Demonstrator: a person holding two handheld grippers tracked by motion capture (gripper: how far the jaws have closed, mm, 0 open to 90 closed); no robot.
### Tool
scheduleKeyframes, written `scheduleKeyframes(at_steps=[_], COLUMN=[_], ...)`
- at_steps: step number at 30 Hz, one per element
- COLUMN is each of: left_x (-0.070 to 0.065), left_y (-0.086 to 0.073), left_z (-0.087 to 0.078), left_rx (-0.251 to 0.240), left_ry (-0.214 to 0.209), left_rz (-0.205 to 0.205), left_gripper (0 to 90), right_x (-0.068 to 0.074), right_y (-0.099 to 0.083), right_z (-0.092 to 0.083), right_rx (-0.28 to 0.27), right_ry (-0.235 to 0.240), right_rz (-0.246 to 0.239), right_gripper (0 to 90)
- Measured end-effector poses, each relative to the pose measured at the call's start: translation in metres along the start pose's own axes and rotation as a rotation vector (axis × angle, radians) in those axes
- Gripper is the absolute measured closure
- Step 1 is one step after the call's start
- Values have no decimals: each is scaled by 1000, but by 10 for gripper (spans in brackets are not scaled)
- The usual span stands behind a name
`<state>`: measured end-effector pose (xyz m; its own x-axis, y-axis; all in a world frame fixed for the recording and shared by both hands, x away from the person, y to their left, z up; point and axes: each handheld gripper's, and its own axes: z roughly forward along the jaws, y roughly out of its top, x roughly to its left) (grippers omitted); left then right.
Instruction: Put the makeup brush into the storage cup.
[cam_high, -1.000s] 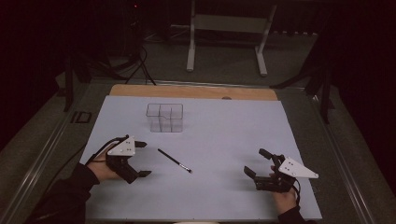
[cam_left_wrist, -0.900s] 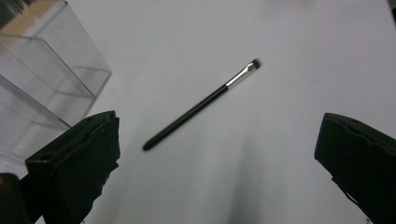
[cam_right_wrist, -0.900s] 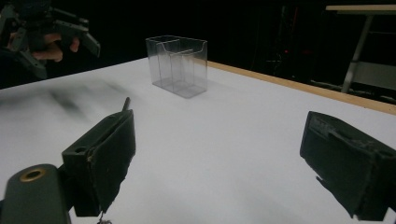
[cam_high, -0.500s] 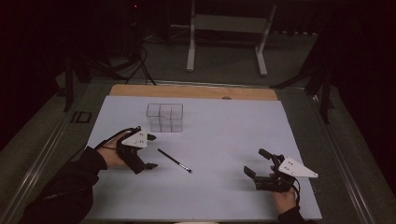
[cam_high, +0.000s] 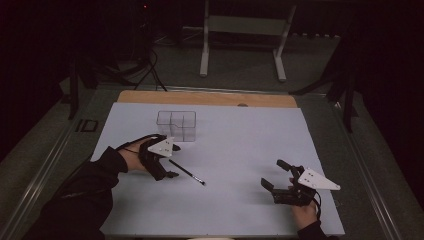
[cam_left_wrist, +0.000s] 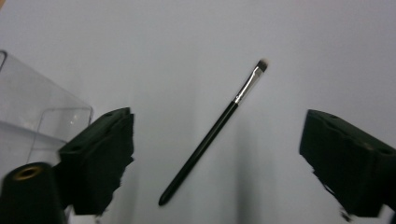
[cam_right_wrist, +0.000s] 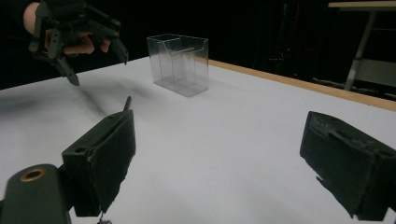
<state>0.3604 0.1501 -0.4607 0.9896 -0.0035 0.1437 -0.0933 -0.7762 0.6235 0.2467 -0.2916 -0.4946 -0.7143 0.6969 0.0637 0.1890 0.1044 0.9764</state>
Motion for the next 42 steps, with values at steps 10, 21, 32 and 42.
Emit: scheduleKeyframes(at_steps=[10,21,32,42], left_x=[4,8,10,9], left_y=[11,20,31,38], left_z=[13,31,45,53], left_rx=[43,122,215,271], left_ry=[-48,-128,-177,-190], left_rz=[85,127,210,293], left_gripper=[252,382,531,583], right_x=[0,-1,-1,-1], right_y=[0,0,0,0], right_z=[0,-1,-1,-2], right_rx=[-3,-8,-10,-12], right_ry=[-2,-8,-6,-5], right_rz=[4,3,8,10], right_gripper=[105,105,105,105])
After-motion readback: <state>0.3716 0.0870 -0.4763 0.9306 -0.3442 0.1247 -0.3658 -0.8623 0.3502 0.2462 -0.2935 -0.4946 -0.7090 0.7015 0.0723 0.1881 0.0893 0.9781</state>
